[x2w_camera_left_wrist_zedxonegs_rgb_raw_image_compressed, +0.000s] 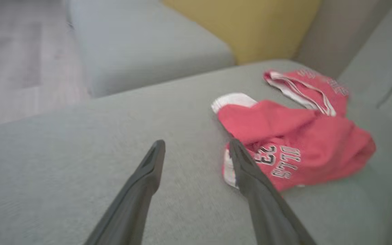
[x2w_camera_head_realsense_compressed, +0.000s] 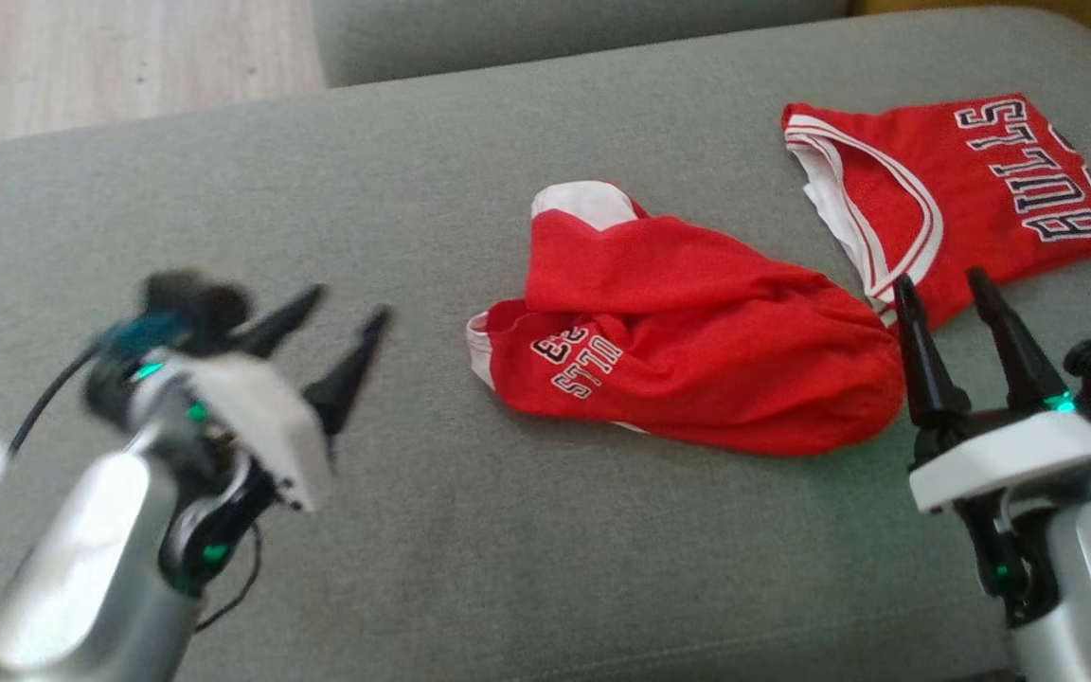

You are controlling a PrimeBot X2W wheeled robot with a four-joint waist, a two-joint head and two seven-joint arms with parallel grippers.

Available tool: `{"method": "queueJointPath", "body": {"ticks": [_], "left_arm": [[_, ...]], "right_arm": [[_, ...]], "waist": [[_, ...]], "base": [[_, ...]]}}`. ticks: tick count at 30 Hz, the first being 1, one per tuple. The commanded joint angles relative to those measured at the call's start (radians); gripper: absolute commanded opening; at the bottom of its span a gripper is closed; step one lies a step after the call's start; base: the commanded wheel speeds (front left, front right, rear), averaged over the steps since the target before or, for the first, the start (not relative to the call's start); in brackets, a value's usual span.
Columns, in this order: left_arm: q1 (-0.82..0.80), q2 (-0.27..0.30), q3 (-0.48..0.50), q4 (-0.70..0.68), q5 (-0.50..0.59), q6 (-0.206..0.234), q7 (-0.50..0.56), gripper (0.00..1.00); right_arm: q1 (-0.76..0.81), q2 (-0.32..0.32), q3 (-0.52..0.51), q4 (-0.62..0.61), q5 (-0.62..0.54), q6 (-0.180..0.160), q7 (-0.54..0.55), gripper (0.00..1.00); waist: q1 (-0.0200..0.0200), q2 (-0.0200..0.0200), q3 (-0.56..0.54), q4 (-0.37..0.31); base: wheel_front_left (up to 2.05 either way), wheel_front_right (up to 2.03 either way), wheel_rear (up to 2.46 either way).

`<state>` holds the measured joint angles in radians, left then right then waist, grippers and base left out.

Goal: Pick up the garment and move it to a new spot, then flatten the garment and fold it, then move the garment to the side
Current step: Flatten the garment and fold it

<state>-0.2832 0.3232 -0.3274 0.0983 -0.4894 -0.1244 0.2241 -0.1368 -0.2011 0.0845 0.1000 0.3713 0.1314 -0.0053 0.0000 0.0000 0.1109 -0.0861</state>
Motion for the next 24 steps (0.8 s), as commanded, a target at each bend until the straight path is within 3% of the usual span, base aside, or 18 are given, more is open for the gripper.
{"method": "queueJointPath", "body": {"ticks": [1, 5, 10, 18, 24], "left_arm": [[-0.097, 0.060, -0.043, -0.051, -0.074, -0.005, 0.078, 1.00], [-0.249, 0.177, -0.253, -0.072, -0.235, -0.006, 0.255, 1.00], [-0.424, 0.273, -0.436, -0.043, -0.346, -0.006, 0.339, 1.00], [-0.594, 0.324, -0.636, 0.093, -0.477, -0.006, 0.416, 1.00], [-0.655, 0.336, -0.730, 0.209, -0.493, -0.006, 0.444, 0.98]], "right_arm": [[-0.040, 0.002, 0.019, -0.023, -0.005, -0.001, -0.019, 1.00], [-0.071, 0.022, 0.046, 0.002, -0.003, -0.001, -0.045, 1.00], [-0.110, 0.045, 0.075, 0.037, 0.006, -0.001, -0.082, 1.00], [-0.155, 0.069, 0.129, 0.099, 0.023, -0.001, -0.129, 1.00], [-0.163, 0.067, 0.138, 0.135, 0.029, -0.001, -0.147, 1.00]], "waist": [[0.0000, 0.0000, 0.022, -0.023], [0.0000, 0.0000, 0.070, -0.069], [0.0000, 0.0000, 0.126, -0.133], [0.0000, 0.0000, 0.165, -0.209], [0.0000, 0.0000, 0.155, -0.221]], "base": [[0.00, 0.00, 0.00], [0.00, 0.00, 0.00], [0.00, 0.00, 0.00], [0.00, 0.00, 0.00], [0.00, 0.00, 0.00]]}}
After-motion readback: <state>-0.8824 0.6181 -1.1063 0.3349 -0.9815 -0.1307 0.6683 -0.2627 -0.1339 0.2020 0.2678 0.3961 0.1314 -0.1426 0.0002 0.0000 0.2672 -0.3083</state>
